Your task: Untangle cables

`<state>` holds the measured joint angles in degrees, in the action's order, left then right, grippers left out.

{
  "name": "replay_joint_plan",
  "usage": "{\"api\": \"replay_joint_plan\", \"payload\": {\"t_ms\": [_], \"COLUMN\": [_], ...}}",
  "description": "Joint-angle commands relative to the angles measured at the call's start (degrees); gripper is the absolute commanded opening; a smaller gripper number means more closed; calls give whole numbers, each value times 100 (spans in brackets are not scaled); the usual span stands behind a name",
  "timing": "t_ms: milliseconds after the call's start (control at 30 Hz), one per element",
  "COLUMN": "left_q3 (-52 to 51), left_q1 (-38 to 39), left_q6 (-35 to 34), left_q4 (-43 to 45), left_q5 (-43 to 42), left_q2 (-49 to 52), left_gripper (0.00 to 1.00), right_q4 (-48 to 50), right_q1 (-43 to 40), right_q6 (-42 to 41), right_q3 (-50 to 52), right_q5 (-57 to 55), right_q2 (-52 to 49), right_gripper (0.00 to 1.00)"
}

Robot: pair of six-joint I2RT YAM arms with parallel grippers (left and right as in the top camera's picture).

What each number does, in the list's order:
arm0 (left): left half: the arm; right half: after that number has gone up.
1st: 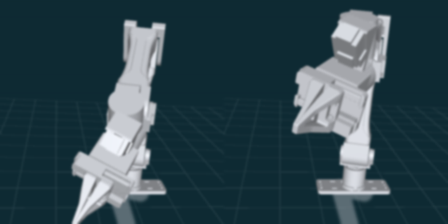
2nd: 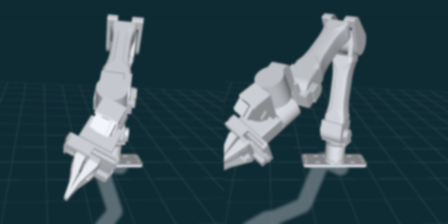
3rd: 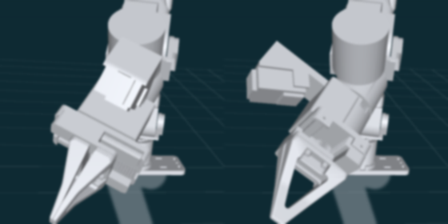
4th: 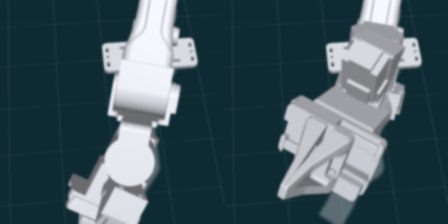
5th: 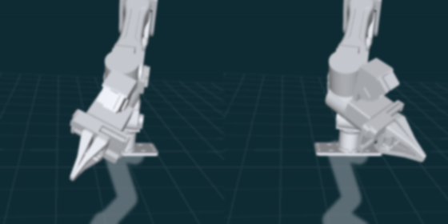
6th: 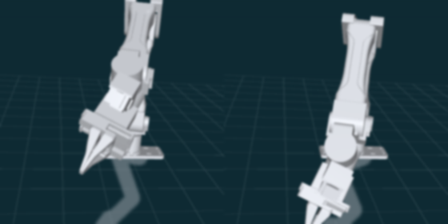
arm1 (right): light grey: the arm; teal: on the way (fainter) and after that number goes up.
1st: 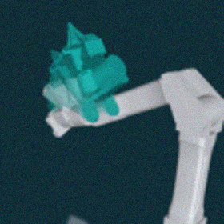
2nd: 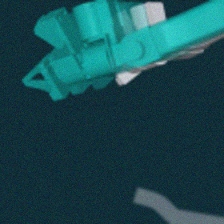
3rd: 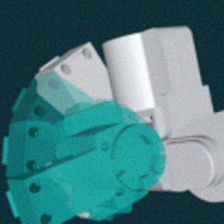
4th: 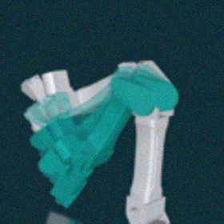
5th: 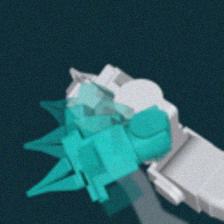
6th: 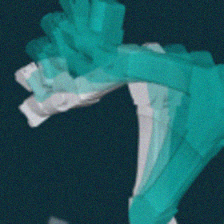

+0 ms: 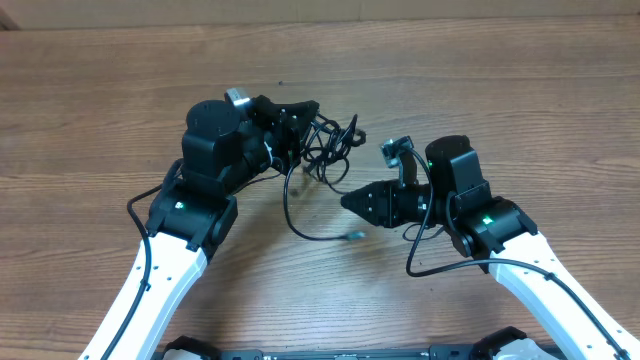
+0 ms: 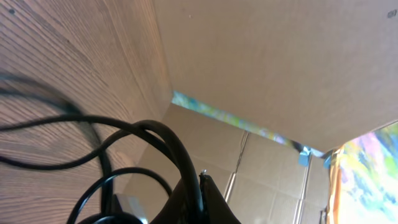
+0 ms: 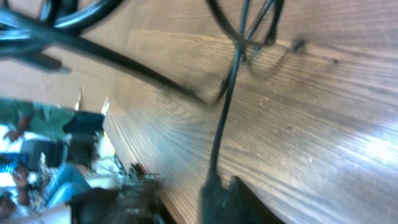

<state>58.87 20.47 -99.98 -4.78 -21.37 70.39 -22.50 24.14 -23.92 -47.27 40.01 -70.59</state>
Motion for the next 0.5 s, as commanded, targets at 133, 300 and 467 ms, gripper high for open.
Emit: {"api": "replay_joint_plan", "payload": {"t_ms": [133,300,467], "left_q3": [118,118,118], "left_q1": [-63,-63,-63], "left_q6": [826,1421,2365], "left_q4": [35,33,31], "left_q5": [-269,-315,-310], "left_q2": [-76,-76,-76], "left_gripper": [4,4,4], "right_q4": [247,341,422], "right_q1": [22,11,-199], "right_q6": [20,-52,-881], "right_q3": [-109,-116,-116], "right_q5": [-205,-203,-162], "right_q2": [17,48,232], "right_gripper": [61,62,61]}}
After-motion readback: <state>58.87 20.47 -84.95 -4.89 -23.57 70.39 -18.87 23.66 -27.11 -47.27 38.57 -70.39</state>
